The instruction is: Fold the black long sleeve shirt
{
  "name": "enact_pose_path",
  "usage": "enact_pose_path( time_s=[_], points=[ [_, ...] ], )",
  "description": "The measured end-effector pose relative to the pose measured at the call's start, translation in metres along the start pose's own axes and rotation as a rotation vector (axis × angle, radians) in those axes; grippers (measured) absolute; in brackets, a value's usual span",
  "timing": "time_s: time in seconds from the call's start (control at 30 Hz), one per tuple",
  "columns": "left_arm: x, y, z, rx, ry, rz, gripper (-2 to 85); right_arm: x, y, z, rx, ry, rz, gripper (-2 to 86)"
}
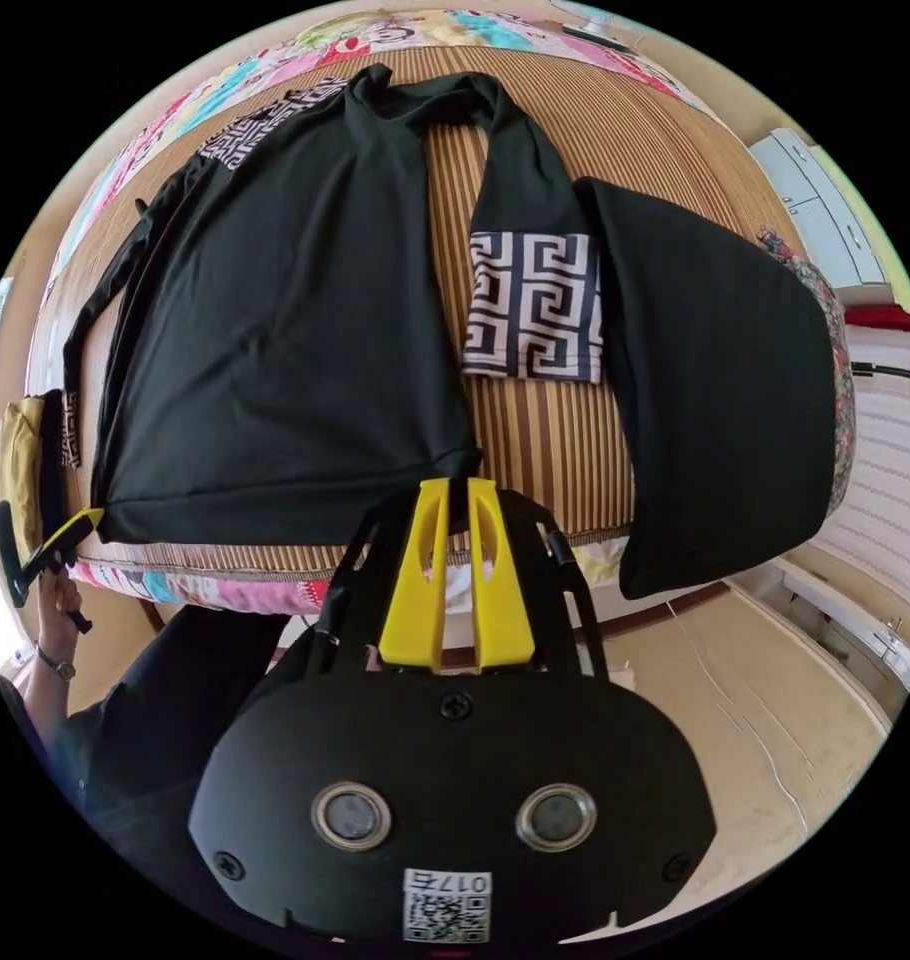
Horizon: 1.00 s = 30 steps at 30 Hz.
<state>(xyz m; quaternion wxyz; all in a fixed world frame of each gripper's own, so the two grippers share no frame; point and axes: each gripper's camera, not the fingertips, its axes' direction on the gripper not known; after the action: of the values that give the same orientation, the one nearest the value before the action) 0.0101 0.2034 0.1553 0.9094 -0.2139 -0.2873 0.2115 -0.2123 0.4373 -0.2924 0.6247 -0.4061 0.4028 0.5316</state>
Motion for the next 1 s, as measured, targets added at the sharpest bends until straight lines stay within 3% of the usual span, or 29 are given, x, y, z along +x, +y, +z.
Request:
enact_pose_path(
  time_s=[0.13, 0.3, 0.43, 0.47, 0.53, 0.6, 0.67, 0.8, 0.9, 1.0],
  points=[
    [0.005, -0.036, -0.042, 0.218, -0.007, -0.016, 6.5, 0.024, -0.004, -0.044, 0.187, -0.126, 0.093, 4.5],
    [0.039, -0.164, -0.065, 0.417, -0.042, 0.068, 7.6, 0.007, -0.076, -0.090, 0.358, -0.167, 0.007, 4.7],
    [0.056, -0.250, -0.016, 0.347, -0.170, 0.066, 7.7, -0.037, -0.157, -0.107, 0.469, -0.156, -0.108, 5.8],
    [0.050, -0.269, 0.016, 0.247, -0.282, -0.003, 7.5, -0.047, -0.178, -0.103, 0.473, -0.152, -0.129, 6.1],
    [0.058, -0.265, 0.028, 0.301, -0.374, 0.105, 5.8, -0.054, -0.205, -0.092, 0.418, -0.148, -0.099, 6.3],
    [0.082, -0.272, 0.035, 0.223, -0.608, 0.216, 1.1, -0.053, -0.220, -0.090, 0.384, -0.179, -0.056, 6.2],
    [0.079, -0.274, 0.028, 0.224, -0.780, 0.142, 0.1, -0.049, -0.221, -0.100, 0.452, -0.196, -0.057, 5.8],
    [0.010, -0.256, -0.005, 0.290, -0.569, -0.067, -0.3, -0.033, -0.228, -0.085, 0.463, -0.061, -0.024, 3.9],
    [0.007, -0.255, -0.007, 0.278, -0.689, -0.066, -0.2, -0.012, -0.244, -0.053, 0.368, -0.003, 0.008, 2.3],
    [0.007, -0.246, 0.000, 0.322, -0.714, -0.036, -0.1, -0.009, -0.249, -0.052, 0.433, 0.050, -0.058, 1.3]
  ],
)
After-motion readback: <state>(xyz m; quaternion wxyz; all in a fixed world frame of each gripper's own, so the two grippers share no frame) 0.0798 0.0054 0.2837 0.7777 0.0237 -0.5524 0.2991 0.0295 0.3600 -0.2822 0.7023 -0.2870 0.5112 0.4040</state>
